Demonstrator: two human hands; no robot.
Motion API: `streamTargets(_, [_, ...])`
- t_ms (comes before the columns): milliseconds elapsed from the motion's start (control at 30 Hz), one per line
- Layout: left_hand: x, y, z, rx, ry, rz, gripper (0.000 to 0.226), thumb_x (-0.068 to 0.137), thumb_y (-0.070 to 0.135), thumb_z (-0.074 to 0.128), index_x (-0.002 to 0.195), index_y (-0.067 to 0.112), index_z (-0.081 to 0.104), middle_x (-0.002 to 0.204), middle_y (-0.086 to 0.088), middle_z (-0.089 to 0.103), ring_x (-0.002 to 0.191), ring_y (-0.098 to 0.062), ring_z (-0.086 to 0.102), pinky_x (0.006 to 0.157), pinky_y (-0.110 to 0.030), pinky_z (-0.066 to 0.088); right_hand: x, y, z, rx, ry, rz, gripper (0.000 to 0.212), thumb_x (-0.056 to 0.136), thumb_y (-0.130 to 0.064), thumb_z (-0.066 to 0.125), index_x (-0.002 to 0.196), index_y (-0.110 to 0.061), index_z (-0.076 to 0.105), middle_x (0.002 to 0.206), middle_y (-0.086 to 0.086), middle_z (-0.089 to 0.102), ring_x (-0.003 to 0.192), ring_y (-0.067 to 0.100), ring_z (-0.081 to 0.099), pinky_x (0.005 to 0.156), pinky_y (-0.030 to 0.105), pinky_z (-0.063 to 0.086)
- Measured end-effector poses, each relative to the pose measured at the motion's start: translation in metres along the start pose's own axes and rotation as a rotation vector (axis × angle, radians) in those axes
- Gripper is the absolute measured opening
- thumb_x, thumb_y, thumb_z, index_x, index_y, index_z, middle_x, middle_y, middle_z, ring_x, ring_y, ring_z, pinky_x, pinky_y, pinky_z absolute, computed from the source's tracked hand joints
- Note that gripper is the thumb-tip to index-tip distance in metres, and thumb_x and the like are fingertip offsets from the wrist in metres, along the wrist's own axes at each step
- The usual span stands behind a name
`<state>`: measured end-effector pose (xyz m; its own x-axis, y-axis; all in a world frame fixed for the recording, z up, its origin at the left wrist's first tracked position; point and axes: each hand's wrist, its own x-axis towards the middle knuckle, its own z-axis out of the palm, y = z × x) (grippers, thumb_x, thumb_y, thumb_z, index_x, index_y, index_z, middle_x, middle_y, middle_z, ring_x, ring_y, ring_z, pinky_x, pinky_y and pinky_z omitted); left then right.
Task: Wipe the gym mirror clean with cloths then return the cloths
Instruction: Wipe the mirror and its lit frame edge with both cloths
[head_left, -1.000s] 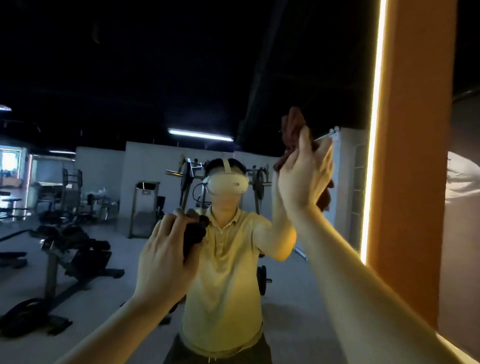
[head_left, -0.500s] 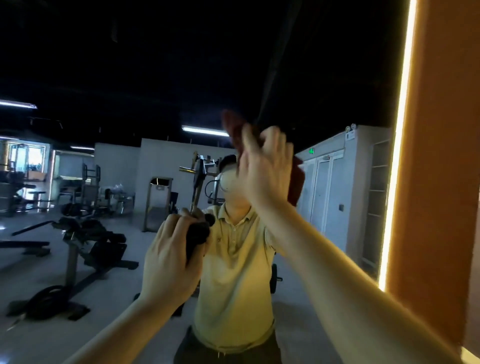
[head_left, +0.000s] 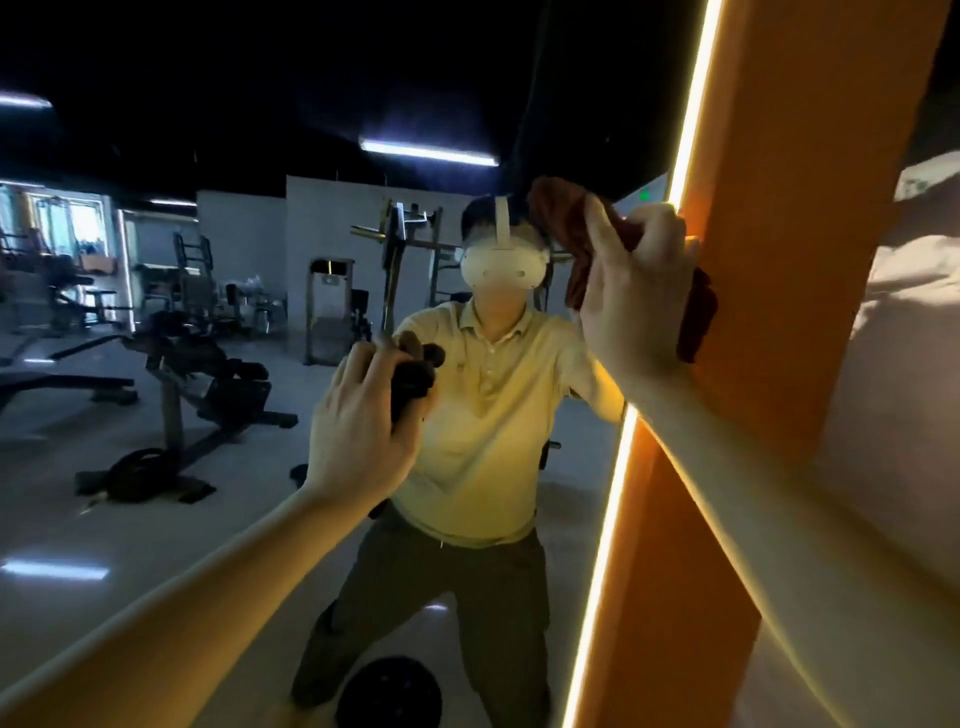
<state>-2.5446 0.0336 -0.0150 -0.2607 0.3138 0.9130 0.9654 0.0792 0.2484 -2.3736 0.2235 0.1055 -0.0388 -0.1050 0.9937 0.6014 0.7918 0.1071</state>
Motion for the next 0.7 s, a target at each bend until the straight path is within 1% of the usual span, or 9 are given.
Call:
streamTargets(133, [-0.041,0.019,0.033,-0.050,0.061,-0.197,0.023,0.094,0.026,0.049,0.113,0.016,0.054,0.111,0.006,0.048,0.095,-0.012,0.049,0.072,-0.018,0.034,-0.145,-0.021,0.002,0.109,-0.153,-0.186,0.045,0.103,-0.020,0.052,0.149,-0.016,0.053,0.122,0.023,0.052,0.111,0.037,0.047,0.096,0.051,0.037])
streamTargets(300, [-0.118,0.031,0.058,0.048,0.036,-0.260,0.015,0.097,0.030,0.055,0.109,0.021,0.053,0.105,0.014,0.042,0.089,-0.008,0.046,0.068,-0.015,0.034,-0.346,-0.032,-0.014,0.250,-0.392,-0.537,0.044,0.107,-0.013,0.043,0.149,-0.013,0.054,0.118,0.012,0.049,0.096,0.030,0.051,0.084,0.043,0.039])
streamTargets(367, [-0.149,0.037,0.059,0.077,-0.011,-0.307,0.014,0.098,0.032,0.055,0.108,0.022,0.055,0.104,0.014,0.043,0.089,-0.010,0.049,0.068,-0.019,0.038,-0.398,-0.032,-0.024,0.358,-0.510,-0.647,0.041,0.109,-0.009,0.038,0.145,-0.013,0.057,0.115,0.009,0.057,0.096,0.027,0.056,0.083,0.040,0.045])
streamTargets(433, [-0.174,0.045,0.057,0.059,-0.103,-0.415,0.012,0.102,0.031,0.056,0.109,0.022,0.058,0.104,0.011,0.047,0.090,-0.015,0.054,0.069,-0.029,0.044,-0.421,-0.030,-0.041,0.418,-0.713,-0.710,0.033,0.099,-0.019,0.059,0.131,-0.017,0.068,0.112,0.005,0.066,0.099,0.025,0.064,0.082,0.037,0.054])
streamTargets(500, [-0.194,0.058,0.046,0.003,-0.268,-0.593,0.007,0.104,0.030,0.061,0.108,0.024,0.061,0.101,0.008,0.056,0.088,-0.019,0.062,0.072,-0.038,0.051,-0.428,-0.030,-0.070,0.423,-1.007,-0.740,0.040,0.081,-0.026,0.073,0.120,-0.023,0.073,0.117,0.006,0.066,0.104,0.025,0.066,0.088,0.036,0.055])
streamTargets(533, [-0.200,0.065,0.038,-0.044,-0.342,-0.668,0.004,0.104,0.030,0.062,0.105,0.026,0.062,0.095,0.008,0.061,0.084,-0.019,0.065,0.072,-0.039,0.053,-0.426,-0.029,-0.088,0.447,-1.151,-0.666,0.044,0.082,-0.023,0.071,0.126,-0.022,0.069,0.123,0.009,0.062,0.109,0.028,0.063,0.093,0.039,0.052])
streamTargets(600, [-0.209,0.077,0.020,-0.164,-0.442,-0.785,0.007,0.104,0.029,0.064,0.097,0.028,0.063,0.074,0.006,0.066,0.068,-0.014,0.067,0.065,-0.037,0.052,-0.420,-0.023,-0.123,0.517,-1.303,-0.416,0.048,0.093,-0.012,0.063,0.140,-0.021,0.060,0.126,0.010,0.052,0.110,0.029,0.055,0.094,0.039,0.046])
streamTargets(633, [-0.212,0.083,0.010,-0.225,-0.479,-0.832,0.010,0.104,0.028,0.064,0.094,0.028,0.064,0.066,0.004,0.067,0.060,-0.013,0.066,0.061,-0.036,0.052,-0.412,-0.021,-0.138,0.540,-1.303,-0.254,0.046,0.097,-0.010,0.060,0.141,-0.023,0.061,0.121,0.006,0.052,0.106,0.026,0.054,0.090,0.035,0.047])
streamTargets(700, [-0.218,0.092,-0.010,-0.318,-0.536,-0.884,0.013,0.104,0.025,0.064,0.091,0.024,0.066,0.063,0.000,0.070,0.054,-0.015,0.066,0.057,-0.037,0.054,-0.392,-0.022,-0.167,0.593,-1.280,0.107,0.037,0.102,-0.010,0.058,0.135,-0.025,0.066,0.111,-0.001,0.052,0.098,0.019,0.055,0.085,0.029,0.050])
